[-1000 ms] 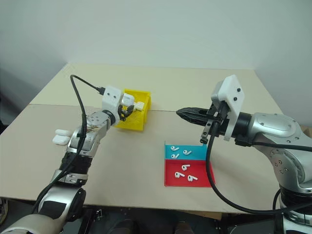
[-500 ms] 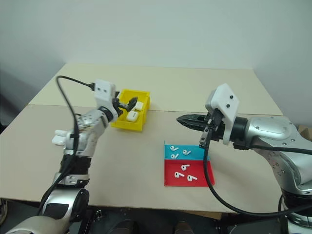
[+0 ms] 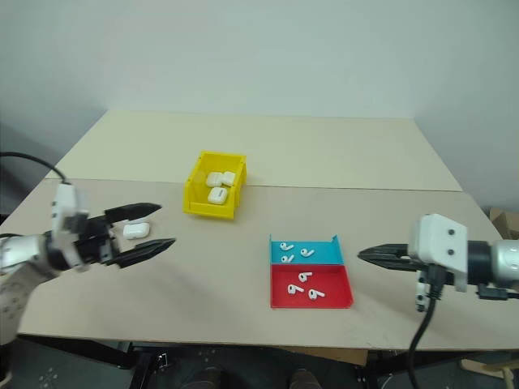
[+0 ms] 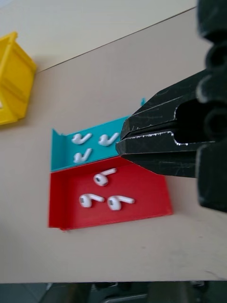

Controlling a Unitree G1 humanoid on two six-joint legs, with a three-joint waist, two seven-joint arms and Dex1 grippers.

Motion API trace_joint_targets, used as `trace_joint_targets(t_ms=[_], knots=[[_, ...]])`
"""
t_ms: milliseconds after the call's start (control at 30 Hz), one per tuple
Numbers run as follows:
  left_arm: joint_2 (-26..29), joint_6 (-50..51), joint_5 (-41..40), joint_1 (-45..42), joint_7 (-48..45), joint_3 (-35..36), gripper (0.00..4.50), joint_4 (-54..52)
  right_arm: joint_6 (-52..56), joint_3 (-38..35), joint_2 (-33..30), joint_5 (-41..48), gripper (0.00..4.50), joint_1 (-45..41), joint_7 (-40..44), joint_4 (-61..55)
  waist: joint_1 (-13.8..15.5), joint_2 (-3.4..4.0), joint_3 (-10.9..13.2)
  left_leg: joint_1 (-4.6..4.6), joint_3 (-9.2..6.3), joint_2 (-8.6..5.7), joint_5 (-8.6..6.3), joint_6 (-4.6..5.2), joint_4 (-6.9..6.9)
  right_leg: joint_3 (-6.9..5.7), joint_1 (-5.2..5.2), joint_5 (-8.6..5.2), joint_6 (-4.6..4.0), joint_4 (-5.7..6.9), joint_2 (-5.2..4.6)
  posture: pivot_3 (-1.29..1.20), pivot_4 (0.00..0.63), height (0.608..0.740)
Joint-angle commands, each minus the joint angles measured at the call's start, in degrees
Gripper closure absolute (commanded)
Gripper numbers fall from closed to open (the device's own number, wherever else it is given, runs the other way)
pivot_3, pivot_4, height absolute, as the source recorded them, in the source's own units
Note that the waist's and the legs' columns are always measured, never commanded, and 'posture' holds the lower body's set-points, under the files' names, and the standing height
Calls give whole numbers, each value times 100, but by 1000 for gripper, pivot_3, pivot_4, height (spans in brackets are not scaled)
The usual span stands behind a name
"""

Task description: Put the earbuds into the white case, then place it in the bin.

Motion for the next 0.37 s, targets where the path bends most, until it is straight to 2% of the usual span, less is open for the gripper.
trace_joint_targets(t_ms=[33,167,367], knots=[[384,81,-358,328,-441,732,77,-225,-378,-615,-107,-69,4500,245,420,174,11,0,0,4,0,2,0,0,0,0,2,-1,-1,1,0,0,150,740],[663,103,-424,606,-608,1168,77,-205,-576,-852,-20,-41,4500,516,634,260,7,0,0,4,3,2,0,0,-1,1,2,-2,-1,1,0,0,150,740],[679,131,-571,673,-643,1180,77,-240,-680,-640,41,-18,4500,483,510,191,3,0,0,4,7,2,0,0,-3,6,-2,-3,-1,1,0,0,150,740]])
